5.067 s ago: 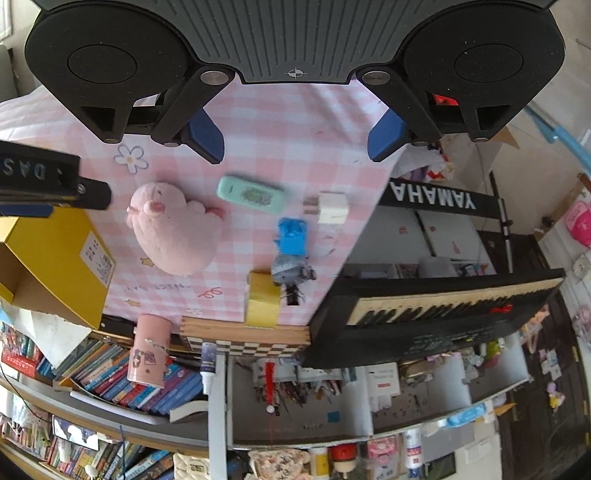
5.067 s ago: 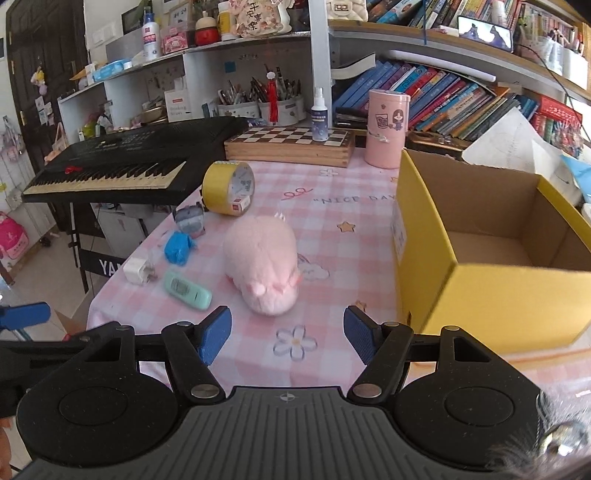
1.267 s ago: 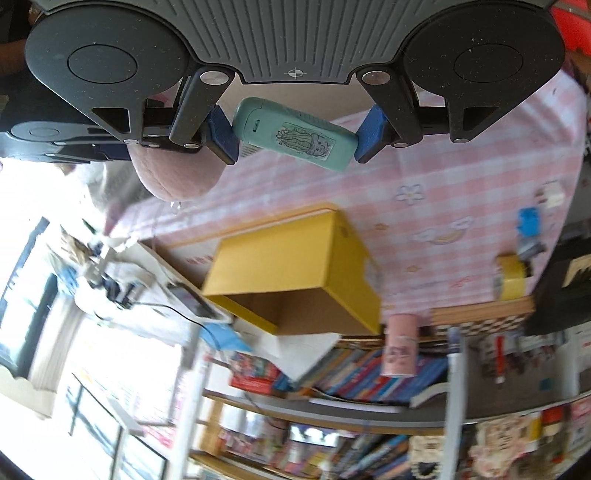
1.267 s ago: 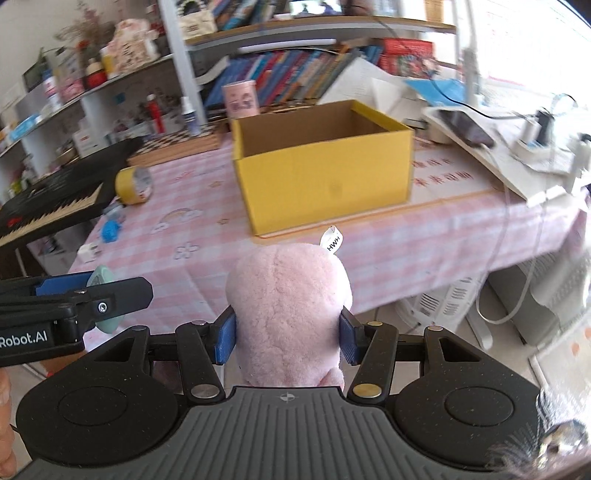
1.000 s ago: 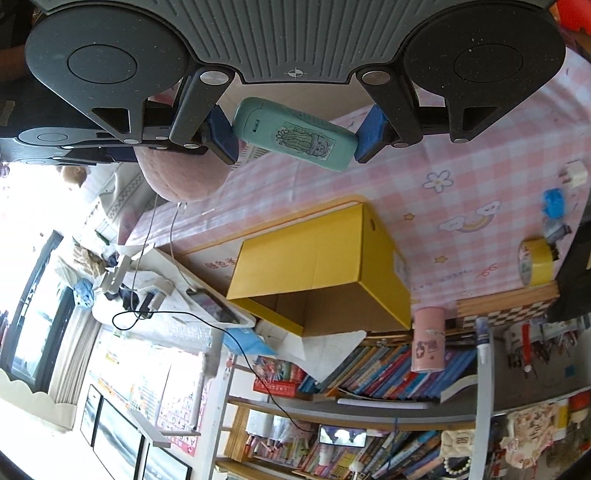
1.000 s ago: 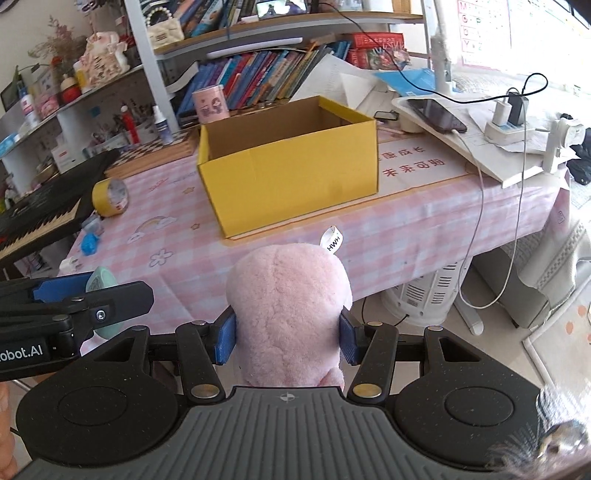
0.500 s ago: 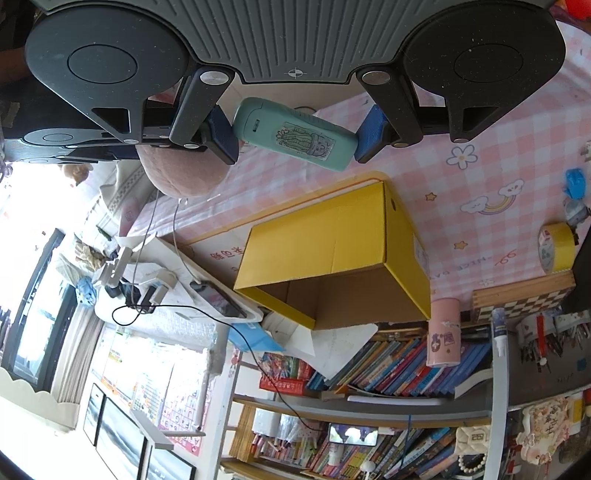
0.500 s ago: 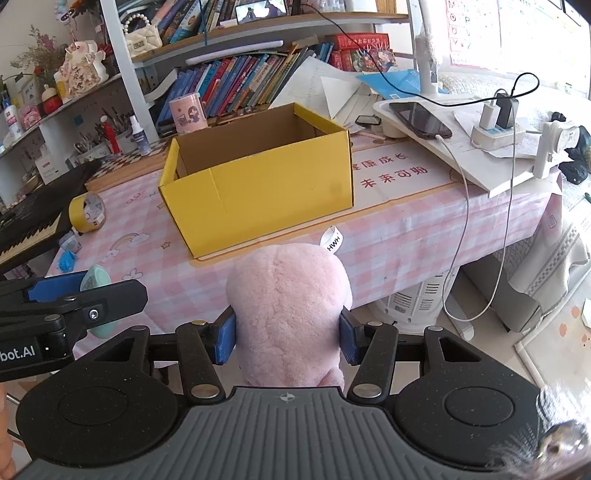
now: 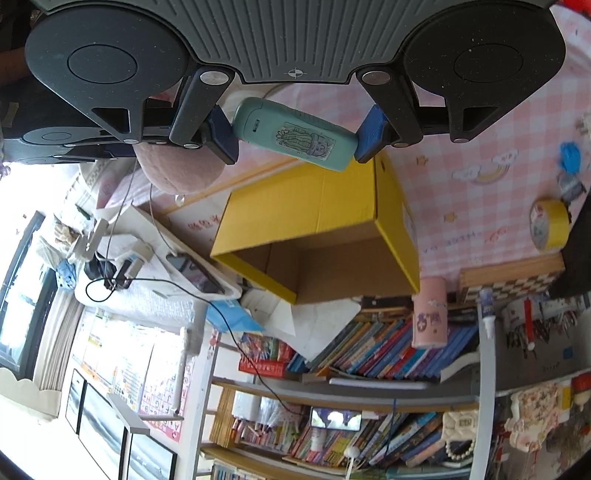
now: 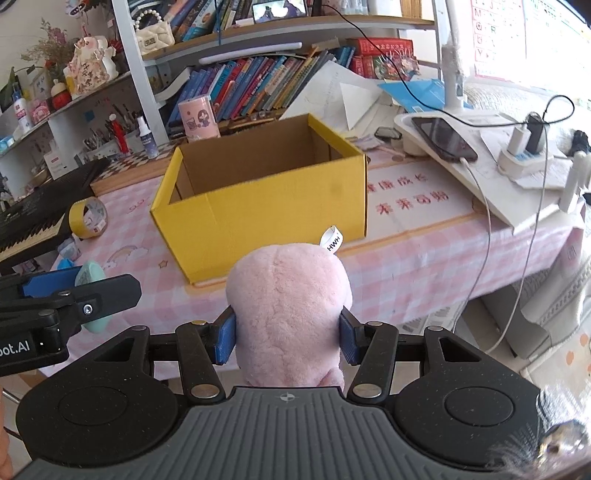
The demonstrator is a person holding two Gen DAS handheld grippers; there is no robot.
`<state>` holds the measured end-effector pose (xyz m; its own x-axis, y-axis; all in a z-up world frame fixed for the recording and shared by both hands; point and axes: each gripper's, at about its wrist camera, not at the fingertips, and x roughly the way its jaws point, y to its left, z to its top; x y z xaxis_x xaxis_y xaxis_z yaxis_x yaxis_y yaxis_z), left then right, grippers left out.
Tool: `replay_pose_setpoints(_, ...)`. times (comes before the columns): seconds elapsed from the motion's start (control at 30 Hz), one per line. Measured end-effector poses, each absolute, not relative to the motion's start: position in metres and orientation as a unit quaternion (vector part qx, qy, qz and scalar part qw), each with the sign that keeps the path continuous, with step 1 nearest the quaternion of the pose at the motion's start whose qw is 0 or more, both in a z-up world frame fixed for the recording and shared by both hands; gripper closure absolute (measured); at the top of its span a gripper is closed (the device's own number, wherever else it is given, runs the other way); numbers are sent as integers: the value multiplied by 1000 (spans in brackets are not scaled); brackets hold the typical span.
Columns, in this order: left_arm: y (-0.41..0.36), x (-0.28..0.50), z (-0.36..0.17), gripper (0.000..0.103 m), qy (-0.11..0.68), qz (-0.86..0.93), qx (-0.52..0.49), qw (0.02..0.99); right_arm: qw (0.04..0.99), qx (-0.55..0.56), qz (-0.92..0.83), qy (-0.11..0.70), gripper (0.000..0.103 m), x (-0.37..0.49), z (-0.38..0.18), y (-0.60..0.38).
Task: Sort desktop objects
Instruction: 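Lift and carry the green device and pink pig over the yellow box, then open the left tool to drop the green device while the right tool releases the pig into the box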
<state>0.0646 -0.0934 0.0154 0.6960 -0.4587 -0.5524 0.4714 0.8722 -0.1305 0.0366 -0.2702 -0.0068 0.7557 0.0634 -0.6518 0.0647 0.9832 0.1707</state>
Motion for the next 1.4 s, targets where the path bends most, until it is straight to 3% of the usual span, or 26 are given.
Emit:
replay_pose_setpoints(0.63, -146, 135, 44, 34, 228, -215, 58, 948, 963, 72, 42, 256, 52, 113, 41, -337)
replay_pose_setpoints(1.03, -179, 210, 5, 34, 282, -167, 95, 940, 959, 16, 122, 255, 52, 198, 48, -343)
replay_pose_setpoints(1.4, -201, 267, -28, 34, 407, -158, 96, 894, 900, -83, 208, 374, 51, 313, 9, -305)
